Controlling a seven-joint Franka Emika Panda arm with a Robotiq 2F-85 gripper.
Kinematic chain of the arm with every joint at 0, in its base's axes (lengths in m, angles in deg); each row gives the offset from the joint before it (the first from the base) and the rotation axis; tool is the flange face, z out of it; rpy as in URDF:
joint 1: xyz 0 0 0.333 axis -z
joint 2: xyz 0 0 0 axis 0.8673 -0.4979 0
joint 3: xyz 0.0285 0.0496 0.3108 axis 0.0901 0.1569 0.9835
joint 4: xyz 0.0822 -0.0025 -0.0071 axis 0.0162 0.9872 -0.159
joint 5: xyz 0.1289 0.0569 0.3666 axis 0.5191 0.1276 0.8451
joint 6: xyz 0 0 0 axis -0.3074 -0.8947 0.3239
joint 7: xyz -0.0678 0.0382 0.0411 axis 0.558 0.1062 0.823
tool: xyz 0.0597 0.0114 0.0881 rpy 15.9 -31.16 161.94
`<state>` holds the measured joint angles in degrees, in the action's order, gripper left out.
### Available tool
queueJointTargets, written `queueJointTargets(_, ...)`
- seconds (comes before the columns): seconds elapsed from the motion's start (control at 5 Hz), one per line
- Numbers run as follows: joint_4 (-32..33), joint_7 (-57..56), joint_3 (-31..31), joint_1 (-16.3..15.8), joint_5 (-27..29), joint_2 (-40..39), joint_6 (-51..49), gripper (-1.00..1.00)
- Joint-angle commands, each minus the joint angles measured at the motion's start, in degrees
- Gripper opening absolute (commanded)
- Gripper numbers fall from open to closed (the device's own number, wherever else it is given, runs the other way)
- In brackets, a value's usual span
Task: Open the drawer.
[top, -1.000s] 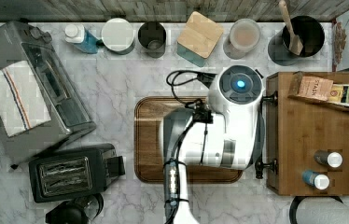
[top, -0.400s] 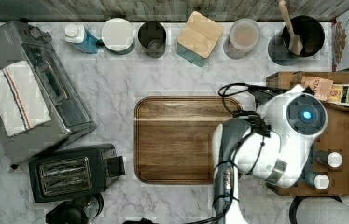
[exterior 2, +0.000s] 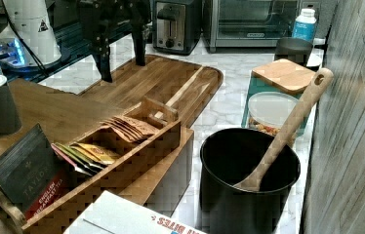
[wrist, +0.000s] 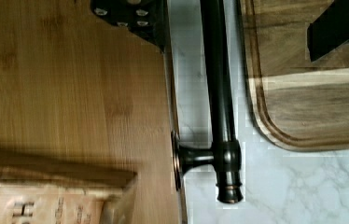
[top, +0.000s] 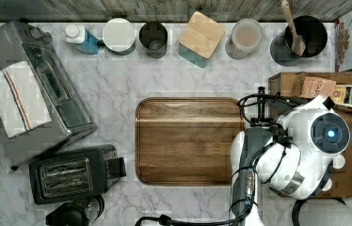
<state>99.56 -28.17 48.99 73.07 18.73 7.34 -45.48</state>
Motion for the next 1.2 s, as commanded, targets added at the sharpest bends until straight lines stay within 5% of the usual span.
queueJointTargets(0.2,7.10,0.38,1.47,-1.86,-0.31,1.69,5.01,1.00)
queueJointTargets(1.2,12.46,12.49,-0.64,-2.25,-8.90,-7.03,20.57,1.00)
